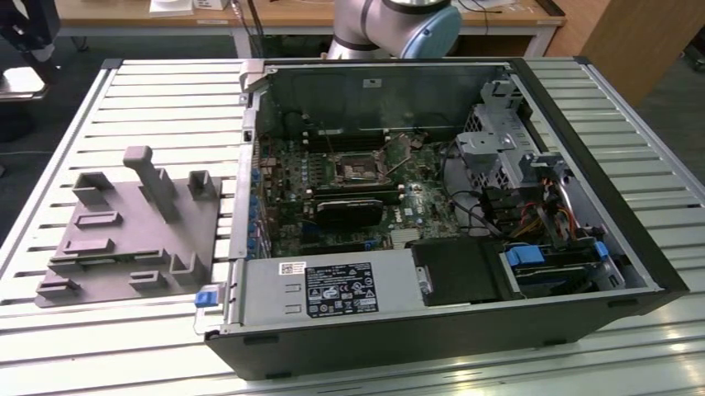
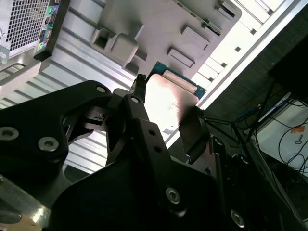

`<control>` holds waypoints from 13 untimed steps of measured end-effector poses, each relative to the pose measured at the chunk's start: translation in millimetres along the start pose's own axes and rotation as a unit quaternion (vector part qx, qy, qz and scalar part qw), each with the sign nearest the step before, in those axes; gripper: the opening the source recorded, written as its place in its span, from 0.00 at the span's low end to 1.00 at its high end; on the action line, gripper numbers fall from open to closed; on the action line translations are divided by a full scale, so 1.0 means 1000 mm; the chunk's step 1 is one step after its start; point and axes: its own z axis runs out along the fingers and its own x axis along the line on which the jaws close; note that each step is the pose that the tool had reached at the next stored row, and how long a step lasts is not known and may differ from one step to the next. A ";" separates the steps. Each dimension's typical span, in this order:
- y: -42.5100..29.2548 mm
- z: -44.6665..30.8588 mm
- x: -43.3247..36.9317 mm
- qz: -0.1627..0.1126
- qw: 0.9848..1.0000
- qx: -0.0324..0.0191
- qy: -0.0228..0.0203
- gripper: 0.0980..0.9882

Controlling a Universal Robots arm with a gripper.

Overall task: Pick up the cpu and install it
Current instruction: 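Pick up the cpu and move it towards the insertion slot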

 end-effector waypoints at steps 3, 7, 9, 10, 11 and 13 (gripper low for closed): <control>-0.0001 0.0000 -0.0051 0.000 1.000 0.000 0.000 0.48; -0.0004 0.0001 -0.0120 0.000 1.000 0.000 0.000 0.48; -0.0005 0.0001 -0.0151 0.000 1.000 0.000 0.000 0.48; -0.0005 0.0001 -0.0166 0.000 1.000 0.000 0.000 0.48; -0.0005 0.0001 -0.0179 0.000 1.000 0.000 0.000 0.48; -0.0006 0.0001 -0.0205 0.000 1.000 0.000 0.000 0.48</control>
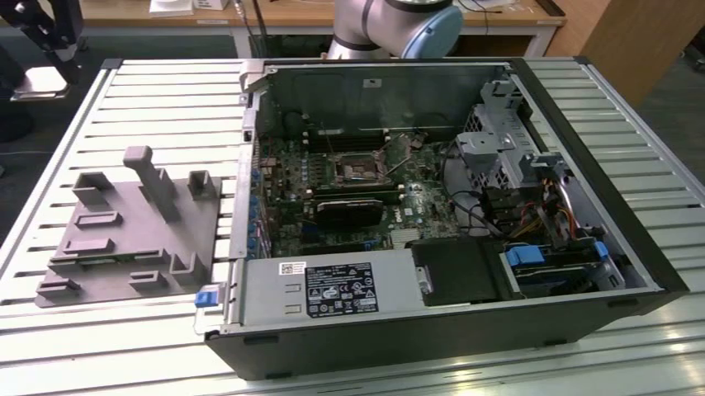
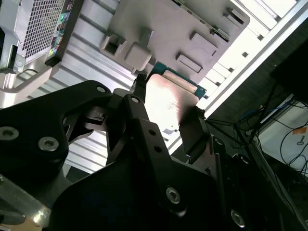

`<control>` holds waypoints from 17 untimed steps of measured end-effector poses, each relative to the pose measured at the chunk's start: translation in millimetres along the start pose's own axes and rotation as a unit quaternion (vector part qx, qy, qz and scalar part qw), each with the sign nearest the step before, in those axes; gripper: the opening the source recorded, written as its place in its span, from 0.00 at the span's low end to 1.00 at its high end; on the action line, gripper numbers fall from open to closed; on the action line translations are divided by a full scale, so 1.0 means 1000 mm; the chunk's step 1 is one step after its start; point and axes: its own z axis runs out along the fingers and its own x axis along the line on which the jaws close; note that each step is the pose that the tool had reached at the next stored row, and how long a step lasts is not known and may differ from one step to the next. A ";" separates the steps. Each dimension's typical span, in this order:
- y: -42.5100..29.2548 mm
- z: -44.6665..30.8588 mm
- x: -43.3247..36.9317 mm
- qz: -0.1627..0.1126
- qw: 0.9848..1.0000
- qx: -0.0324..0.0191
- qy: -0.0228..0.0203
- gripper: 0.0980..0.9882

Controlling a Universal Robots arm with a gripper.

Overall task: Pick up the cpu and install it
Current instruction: 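Pick up the cpu and move it towards the insertion slot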

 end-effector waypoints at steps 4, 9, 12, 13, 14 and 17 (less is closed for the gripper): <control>-0.0001 0.0001 -0.0053 0.000 1.000 0.000 0.000 0.48; -0.0003 0.0001 -0.0128 0.000 1.000 0.000 0.000 0.48; -0.0004 0.0002 -0.0167 0.000 1.000 0.000 0.000 0.48; -0.0004 0.0001 -0.0181 0.000 1.000 0.000 0.000 0.48; -0.0004 0.0002 -0.0194 0.000 1.000 0.000 0.000 0.48; -0.0005 0.0002 -0.0233 0.000 1.000 0.000 0.000 0.48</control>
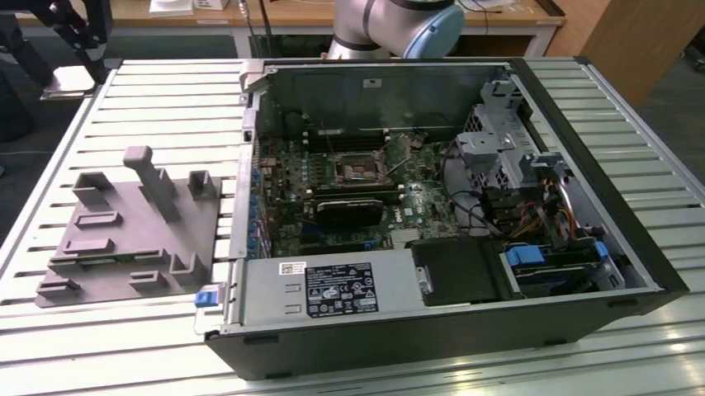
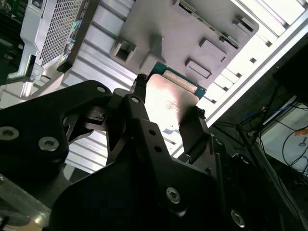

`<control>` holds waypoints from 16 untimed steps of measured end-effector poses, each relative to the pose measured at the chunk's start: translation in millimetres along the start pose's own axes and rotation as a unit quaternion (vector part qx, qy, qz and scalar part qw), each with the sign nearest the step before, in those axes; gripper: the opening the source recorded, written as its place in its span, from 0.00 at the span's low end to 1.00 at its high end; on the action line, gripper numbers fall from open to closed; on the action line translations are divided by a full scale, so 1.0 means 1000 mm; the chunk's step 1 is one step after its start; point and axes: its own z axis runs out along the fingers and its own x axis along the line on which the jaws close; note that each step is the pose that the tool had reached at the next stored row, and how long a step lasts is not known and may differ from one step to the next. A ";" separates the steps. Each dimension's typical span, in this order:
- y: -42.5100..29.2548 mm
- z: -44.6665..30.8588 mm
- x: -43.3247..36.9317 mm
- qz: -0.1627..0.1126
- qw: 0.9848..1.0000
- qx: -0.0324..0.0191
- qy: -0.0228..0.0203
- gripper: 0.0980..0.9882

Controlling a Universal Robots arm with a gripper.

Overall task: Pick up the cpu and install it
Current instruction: 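Pick up the cpu and move it towards the insertion slot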

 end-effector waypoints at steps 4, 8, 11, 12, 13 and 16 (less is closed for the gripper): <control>-0.0001 0.0000 -0.0051 0.000 1.000 0.000 0.000 0.48; -0.0003 0.0001 -0.0116 0.000 1.000 0.000 0.000 0.48; -0.0005 0.0001 -0.0162 0.000 1.000 0.000 0.000 0.48; -0.0006 0.0000 -0.0177 0.000 1.000 0.000 0.000 0.48; -0.0006 0.0001 -0.0192 0.000 1.000 0.000 0.000 0.48; -0.0008 0.0001 -0.0236 0.000 1.000 0.000 0.000 0.48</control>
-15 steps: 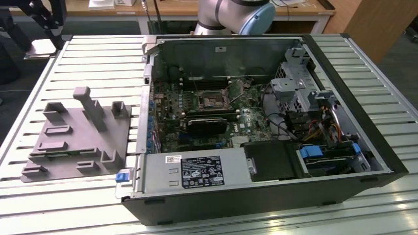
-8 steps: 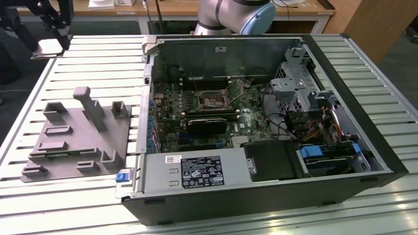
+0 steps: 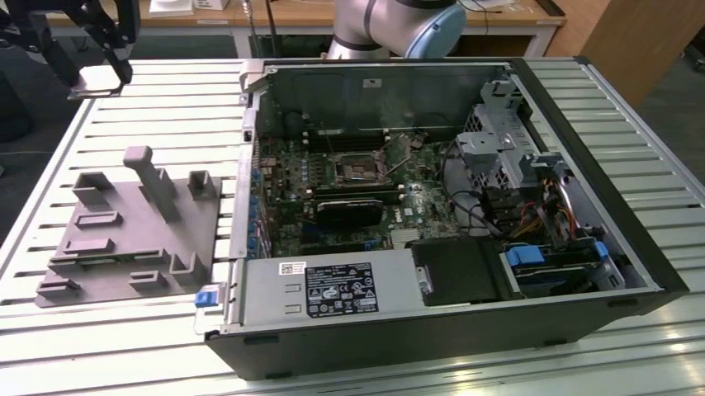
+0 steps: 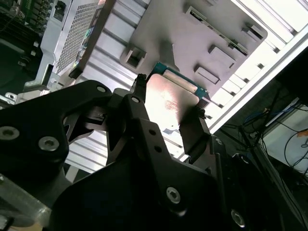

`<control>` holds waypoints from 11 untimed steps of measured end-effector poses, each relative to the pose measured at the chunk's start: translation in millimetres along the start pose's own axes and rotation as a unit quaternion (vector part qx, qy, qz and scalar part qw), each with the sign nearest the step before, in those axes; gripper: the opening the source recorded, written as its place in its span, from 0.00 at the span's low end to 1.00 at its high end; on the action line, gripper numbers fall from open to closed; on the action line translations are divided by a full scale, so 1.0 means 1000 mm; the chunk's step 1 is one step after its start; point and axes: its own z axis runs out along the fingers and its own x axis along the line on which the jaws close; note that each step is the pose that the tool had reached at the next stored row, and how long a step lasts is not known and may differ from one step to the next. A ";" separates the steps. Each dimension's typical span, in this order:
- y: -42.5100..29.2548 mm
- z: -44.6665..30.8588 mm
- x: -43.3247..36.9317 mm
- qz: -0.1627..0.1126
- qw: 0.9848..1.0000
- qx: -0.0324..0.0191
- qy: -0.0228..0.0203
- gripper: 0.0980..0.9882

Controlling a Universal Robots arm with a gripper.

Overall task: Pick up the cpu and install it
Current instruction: 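Pick up the cpu and move it towards the insertion slot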

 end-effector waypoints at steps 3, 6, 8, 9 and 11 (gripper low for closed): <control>-0.0002 0.0000 -0.0045 0.000 1.000 0.000 0.000 0.48; -0.0004 0.0000 -0.0092 0.000 1.000 0.000 0.000 0.48; -0.0005 0.0000 -0.0120 0.000 1.000 0.000 0.000 0.48; -0.0006 0.0000 -0.0131 0.000 1.000 0.000 0.000 0.48; -0.0006 0.0001 -0.0155 0.000 1.000 0.000 0.000 0.48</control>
